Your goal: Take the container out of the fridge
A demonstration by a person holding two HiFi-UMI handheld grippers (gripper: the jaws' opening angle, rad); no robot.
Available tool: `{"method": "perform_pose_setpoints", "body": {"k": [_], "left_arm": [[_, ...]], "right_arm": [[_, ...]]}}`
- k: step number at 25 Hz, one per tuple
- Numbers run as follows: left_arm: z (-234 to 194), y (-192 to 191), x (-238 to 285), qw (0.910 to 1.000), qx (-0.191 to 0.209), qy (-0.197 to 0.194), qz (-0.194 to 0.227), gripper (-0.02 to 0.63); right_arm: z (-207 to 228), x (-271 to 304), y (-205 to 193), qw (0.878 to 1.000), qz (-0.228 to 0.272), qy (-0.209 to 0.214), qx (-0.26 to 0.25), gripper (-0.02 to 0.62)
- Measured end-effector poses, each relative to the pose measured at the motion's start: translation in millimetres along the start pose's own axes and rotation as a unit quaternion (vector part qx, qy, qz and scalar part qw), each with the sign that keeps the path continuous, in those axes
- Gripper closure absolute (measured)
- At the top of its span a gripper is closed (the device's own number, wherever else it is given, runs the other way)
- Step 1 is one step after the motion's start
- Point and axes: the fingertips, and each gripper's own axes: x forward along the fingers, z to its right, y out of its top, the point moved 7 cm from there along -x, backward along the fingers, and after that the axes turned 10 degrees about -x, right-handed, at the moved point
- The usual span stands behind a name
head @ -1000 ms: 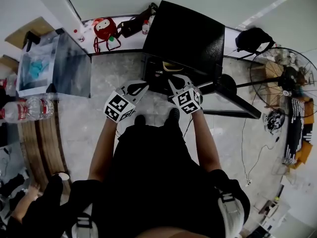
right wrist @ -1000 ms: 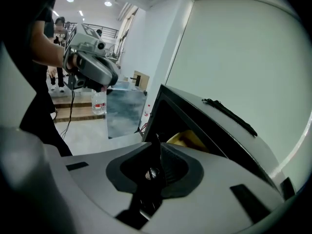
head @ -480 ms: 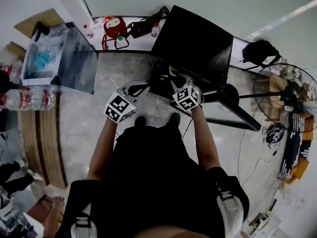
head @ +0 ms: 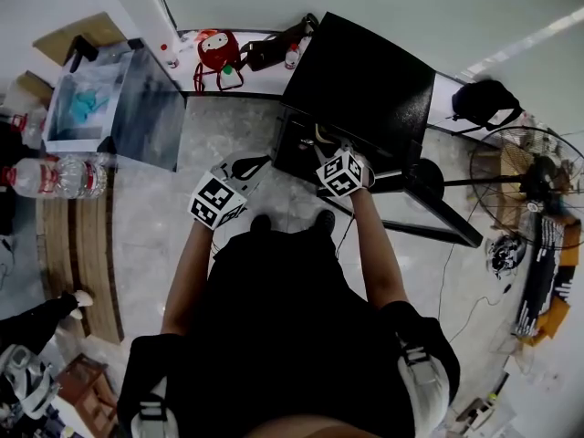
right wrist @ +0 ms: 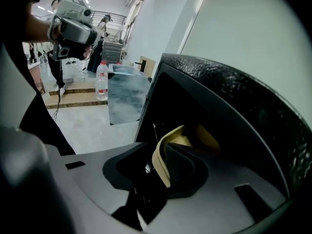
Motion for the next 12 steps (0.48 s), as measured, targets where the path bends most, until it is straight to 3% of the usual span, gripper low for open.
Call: {"method": "perform_pose_setpoints", "body": {"k": [12], "left_arm": [[-0.9, -1.0, 4.6, 1.0, -0.003, 0.001, -0.005, 0.594]], "right_arm": [[4.7, 18.0, -3.2, 0.999, -0.012, 0.015, -0.026, 0.52]]}}
